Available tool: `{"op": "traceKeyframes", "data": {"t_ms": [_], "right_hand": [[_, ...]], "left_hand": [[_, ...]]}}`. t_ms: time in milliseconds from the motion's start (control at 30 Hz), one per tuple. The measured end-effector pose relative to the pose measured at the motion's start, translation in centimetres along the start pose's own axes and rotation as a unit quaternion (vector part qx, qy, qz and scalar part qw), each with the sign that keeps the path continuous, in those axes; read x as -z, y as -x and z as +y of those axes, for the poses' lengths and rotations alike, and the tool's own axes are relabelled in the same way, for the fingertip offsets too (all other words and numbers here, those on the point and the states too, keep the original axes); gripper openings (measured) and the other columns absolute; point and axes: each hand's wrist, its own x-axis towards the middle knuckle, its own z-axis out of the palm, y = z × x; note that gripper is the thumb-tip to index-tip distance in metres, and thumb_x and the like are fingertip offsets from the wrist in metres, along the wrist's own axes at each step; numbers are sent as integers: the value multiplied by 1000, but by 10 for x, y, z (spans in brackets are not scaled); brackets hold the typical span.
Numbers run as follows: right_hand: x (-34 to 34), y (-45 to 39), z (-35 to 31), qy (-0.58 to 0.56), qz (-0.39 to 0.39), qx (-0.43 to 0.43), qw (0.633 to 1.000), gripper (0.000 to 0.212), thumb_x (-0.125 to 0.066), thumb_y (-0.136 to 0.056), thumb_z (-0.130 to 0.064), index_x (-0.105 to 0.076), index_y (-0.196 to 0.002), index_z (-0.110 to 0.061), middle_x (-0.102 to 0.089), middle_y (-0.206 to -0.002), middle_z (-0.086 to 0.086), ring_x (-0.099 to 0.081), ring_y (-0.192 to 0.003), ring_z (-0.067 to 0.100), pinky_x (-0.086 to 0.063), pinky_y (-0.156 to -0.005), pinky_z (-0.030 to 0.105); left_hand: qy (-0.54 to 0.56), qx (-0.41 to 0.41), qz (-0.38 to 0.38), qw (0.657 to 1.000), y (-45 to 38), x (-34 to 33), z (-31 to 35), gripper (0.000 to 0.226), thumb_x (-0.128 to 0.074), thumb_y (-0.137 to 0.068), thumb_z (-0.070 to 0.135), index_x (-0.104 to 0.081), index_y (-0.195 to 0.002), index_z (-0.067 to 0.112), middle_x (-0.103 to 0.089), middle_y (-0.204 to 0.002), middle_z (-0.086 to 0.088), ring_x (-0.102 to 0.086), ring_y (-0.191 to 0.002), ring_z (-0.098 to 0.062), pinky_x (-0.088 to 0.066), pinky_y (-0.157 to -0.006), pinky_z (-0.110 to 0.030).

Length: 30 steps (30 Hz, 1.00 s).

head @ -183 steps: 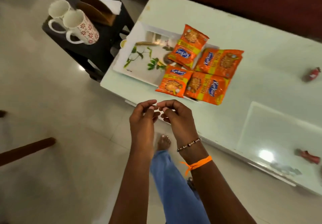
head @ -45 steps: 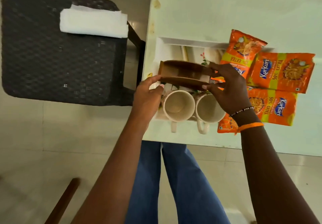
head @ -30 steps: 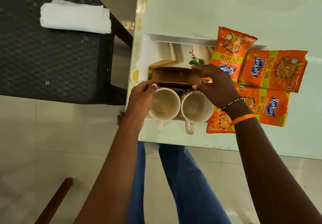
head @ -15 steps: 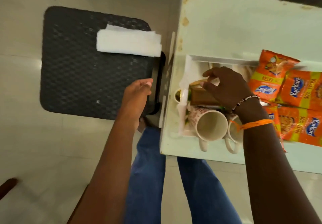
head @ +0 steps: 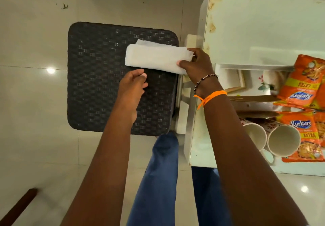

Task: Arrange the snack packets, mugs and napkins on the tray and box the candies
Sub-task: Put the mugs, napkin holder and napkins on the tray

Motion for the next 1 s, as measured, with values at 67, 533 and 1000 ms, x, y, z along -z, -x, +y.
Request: {"op": "traceKeyframes", "data": {"t_ms": [67, 533, 1000], "right_hand": [[13, 8, 7, 14, -19, 13, 1000, 46, -63, -79, -7, -49, -122, -3, -55, -115, 12, -51, -99, 20, -43, -80, 24], [195, 76, 83, 36, -1, 74, 997, 35, -59, -80, 6, -55, -112, -7, -59, -93, 0, -57, -73, -8, -46, -73, 9], [229, 58, 147, 102, 88, 90, 987, 24, -61, -77, 2, -63, -101, -2, -59, -94, -1, -54, -89, 9, -36, -65, -6]], "left_hand": [[31, -11, 9, 999, 1, -5, -4, 29, -50, -93, 22, -48, -122, 22, -58, -112, 5, -57, -103, -10, -44, -94, -27], [-60, -116, -168, 977, 61, -108, -27, 30, -67, -79, 7, -59, -104, 23, -64, -99, 7, -60, -90, -1, -50, -71, -7], [-137, -133, -50, 980, 84, -188, -70, 26, -60, -85, 4, -57, -97, 26, -57, -103, 11, -53, -92, -4, -45, -62, -1]]}}
